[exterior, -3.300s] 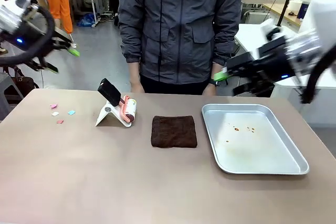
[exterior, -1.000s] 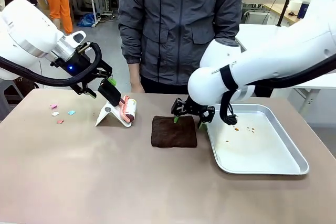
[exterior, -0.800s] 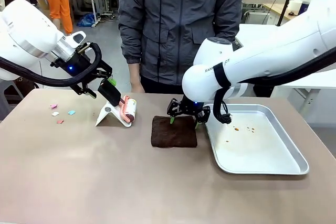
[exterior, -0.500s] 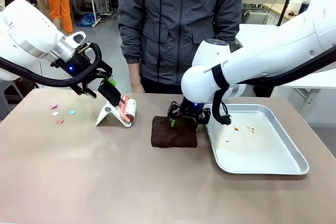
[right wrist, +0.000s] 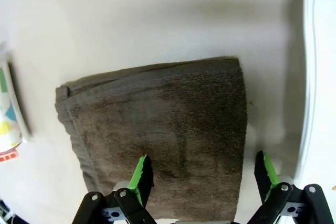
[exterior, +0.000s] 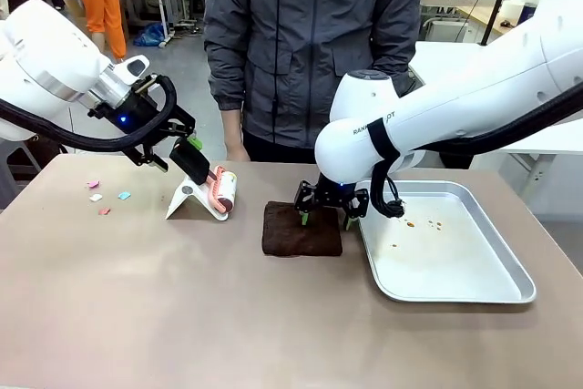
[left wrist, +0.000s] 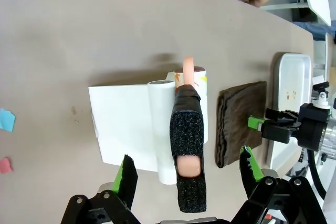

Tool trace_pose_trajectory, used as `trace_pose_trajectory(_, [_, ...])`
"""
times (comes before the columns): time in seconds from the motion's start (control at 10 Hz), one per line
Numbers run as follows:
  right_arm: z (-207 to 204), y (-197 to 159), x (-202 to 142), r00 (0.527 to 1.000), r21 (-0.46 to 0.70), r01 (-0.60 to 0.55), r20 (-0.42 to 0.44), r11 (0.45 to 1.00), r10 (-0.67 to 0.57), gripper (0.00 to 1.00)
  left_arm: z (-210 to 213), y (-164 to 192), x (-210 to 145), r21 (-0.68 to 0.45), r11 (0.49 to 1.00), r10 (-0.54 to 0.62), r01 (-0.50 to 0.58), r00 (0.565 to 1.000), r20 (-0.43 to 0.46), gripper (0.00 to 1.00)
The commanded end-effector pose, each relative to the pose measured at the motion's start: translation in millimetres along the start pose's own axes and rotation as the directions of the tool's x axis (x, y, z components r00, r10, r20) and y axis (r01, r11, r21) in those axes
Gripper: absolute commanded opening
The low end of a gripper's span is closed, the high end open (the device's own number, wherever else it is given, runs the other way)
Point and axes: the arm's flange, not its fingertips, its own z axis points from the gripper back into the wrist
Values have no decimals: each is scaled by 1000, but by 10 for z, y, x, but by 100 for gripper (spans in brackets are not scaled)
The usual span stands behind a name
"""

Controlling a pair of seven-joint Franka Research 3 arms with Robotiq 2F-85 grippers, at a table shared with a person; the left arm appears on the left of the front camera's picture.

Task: Clean the surface of the table.
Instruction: Hold the Lint Roller with your left hand and the towel with your right hand.

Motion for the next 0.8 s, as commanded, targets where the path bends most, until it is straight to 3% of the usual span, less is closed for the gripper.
trace_pose_trajectory(0.0, [-13,83,42,1000,-33,22,18,999,-22,100,-4,34,-7,-43,999,-29,29,1000,4,100])
trace_pose_trajectory(0.1, [-15,80,34,1000,-30,18,12,999,-18,41,-1,30,-18,-42,998,-45,45,999,0,40])
trace_pose_trajectory(0.2, [-18,89,30,1000,-22,20,11,1000,-20,40,-3,24,-25,-49,998,-49,49,999,-3,41])
trace_pose_trajectory(0.3, [-17,97,25,1000,-21,18,9,1000,-18,0,-7,26,-25,-53,997,-50,50,999,-1,0])
trace_pose_trajectory(0.4, [-15,98,25,1000,-23,19,9,1000,-18,38,-6,25,-25,-55,997,-49,49,999,0,0])
trace_pose_trajectory(0.5, [-18,104,28,1000,-22,24,13,999,-24,0,-4,20,-21,-60,997,-46,46,999,1,0])
trace_pose_trajectory(0.6, [-22,109,29,1000,-15,27,17,1000,-26,0,-5,14,-19,-60,997,-47,47,999,1,14])
trace_pose_trajectory(0.7, [-30,112,28,1000,-14,27,14,1000,-27,0,-6,12,-21,-62,997,-48,48,999,2,4])
